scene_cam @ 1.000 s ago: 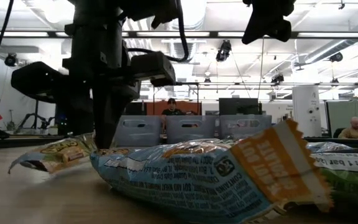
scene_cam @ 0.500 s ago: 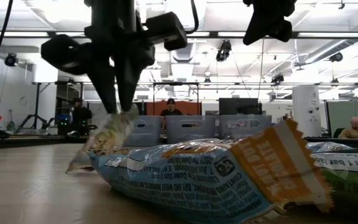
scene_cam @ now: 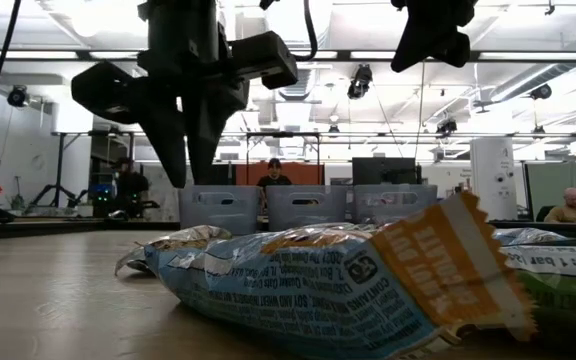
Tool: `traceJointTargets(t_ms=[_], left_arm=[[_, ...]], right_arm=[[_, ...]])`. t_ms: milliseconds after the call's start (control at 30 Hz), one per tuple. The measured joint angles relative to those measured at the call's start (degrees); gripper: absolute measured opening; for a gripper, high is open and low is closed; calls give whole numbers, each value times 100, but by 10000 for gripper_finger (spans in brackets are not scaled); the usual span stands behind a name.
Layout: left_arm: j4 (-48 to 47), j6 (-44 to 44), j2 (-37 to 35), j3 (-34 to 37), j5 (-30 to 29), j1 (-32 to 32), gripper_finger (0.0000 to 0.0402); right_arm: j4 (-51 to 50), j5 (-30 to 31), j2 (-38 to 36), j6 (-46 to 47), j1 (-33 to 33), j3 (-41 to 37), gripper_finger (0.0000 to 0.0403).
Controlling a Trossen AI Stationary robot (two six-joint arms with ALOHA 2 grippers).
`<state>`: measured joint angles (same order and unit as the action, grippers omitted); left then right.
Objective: Pick and place Granola Bars by type
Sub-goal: Put the yellow granola bar into the right black bin
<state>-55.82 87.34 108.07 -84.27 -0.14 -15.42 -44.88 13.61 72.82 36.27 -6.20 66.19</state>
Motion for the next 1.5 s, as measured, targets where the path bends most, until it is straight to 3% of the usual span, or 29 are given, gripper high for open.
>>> traceJointTargets(t_ms=[267,667,1500], left_arm=[[600,-80,11,103,-93,47,89],[582,18,33,111,55,72,178],[869,572,66,492,-494,286,181]], right_arm=[[4,0,0,16,0,0,8],[7,4,0,16,0,0,8],[7,11,0,-50,24,0,8]])
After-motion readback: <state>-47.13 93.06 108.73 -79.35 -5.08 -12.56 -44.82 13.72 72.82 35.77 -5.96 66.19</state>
